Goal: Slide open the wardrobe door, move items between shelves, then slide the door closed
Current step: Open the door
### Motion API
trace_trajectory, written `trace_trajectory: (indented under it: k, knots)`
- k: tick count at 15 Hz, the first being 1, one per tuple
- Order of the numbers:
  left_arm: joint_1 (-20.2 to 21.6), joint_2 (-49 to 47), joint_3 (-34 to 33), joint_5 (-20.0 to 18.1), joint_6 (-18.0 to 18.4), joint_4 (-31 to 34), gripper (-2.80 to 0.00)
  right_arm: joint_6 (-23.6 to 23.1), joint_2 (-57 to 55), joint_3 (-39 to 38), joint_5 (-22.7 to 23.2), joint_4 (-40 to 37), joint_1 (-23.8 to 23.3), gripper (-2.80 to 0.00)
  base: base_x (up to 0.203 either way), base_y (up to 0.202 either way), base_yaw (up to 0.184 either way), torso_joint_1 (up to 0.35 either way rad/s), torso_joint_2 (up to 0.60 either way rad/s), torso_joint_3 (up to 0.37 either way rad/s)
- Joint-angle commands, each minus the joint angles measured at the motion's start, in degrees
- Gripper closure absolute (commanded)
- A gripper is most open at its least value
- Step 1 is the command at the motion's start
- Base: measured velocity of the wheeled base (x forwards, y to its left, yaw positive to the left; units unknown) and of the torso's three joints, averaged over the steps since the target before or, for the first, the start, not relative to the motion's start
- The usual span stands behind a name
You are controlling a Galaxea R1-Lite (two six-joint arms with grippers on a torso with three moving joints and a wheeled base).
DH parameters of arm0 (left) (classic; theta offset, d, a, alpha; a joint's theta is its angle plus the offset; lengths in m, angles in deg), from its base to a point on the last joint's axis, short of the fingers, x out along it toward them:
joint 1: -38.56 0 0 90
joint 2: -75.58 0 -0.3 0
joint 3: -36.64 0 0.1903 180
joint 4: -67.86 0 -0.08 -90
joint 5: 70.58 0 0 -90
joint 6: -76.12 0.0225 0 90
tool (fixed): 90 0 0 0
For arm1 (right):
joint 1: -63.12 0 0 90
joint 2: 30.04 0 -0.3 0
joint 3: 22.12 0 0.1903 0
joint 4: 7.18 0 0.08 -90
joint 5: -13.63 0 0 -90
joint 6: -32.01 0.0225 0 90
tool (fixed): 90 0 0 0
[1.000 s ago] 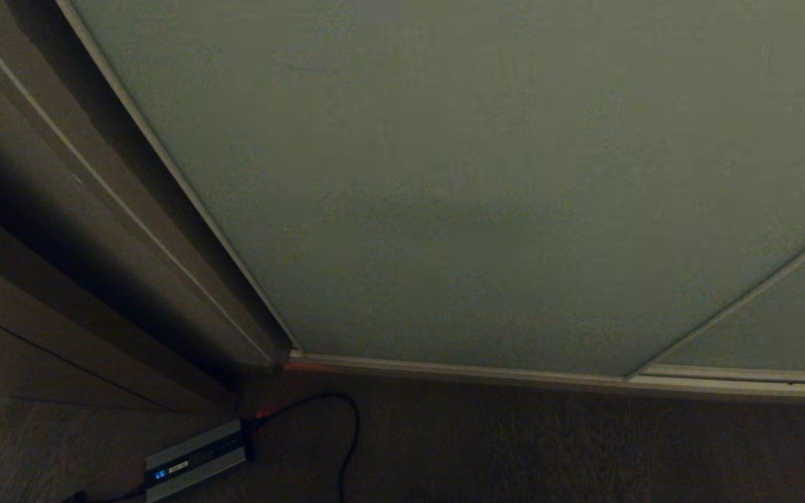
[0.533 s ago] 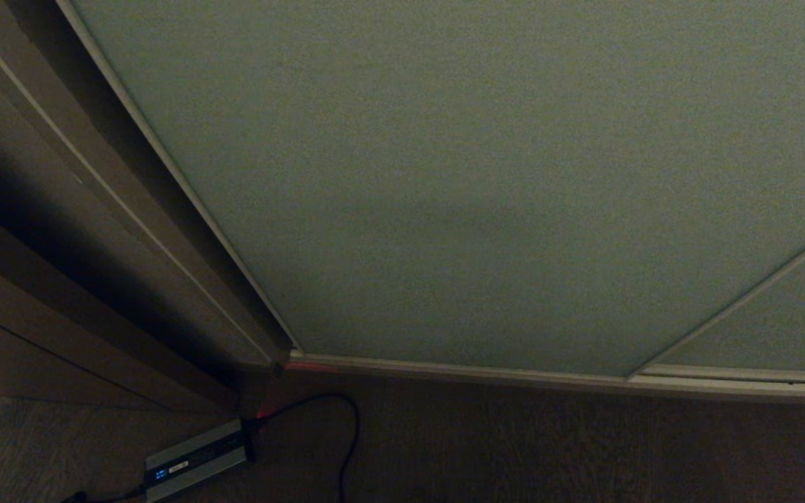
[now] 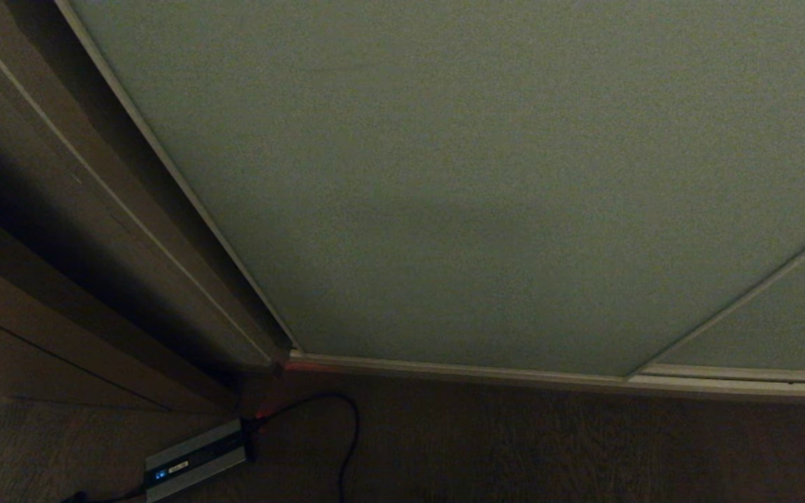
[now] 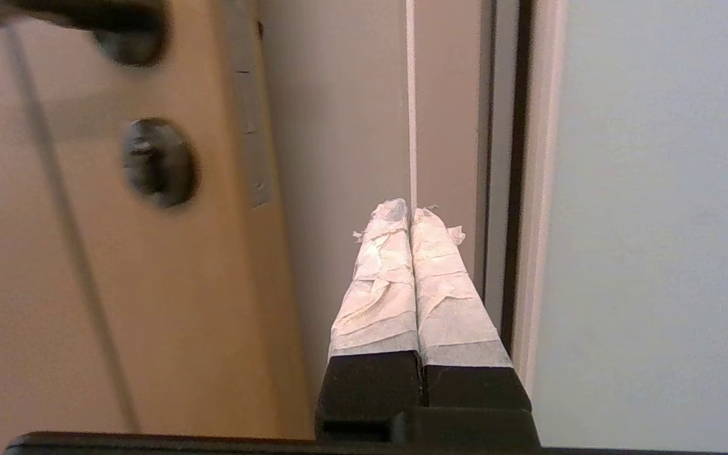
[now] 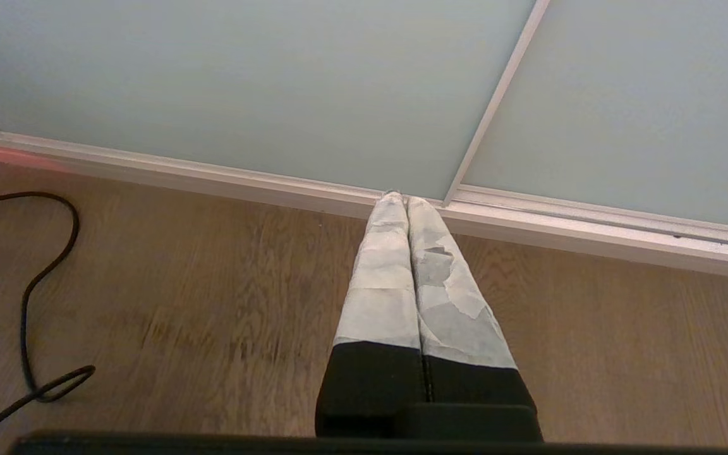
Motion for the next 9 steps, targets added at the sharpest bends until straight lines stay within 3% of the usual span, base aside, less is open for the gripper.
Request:
trace_trajectory:
  k: [1, 3, 9]
  knots:
    - [0.47, -8.54, 4.1, -0.44, -2.0, 1.73, 0.0, -0.03, -0.15, -0.18, 0.05, 0.0, 0.01, 0.0, 0.0, 0.0, 0.0, 0.0, 0.0, 0.0]
    - [0.41, -10.11, 7.45, -3.94, -3.9, 7.88, 0.0, -0.03, -0.16, -0.18, 0.05, 0.0, 0.01, 0.0, 0.0, 0.0, 0.0, 0.0, 0.0, 0.0]
    - [-0.56, -15.77, 13.92, -10.07, -5.03, 9.55, 0.0, -0.03, -0.15, -0.18, 0.05, 0.0, 0.01, 0.0, 0.0, 0.0, 0.0, 0.0, 0.0, 0.0]
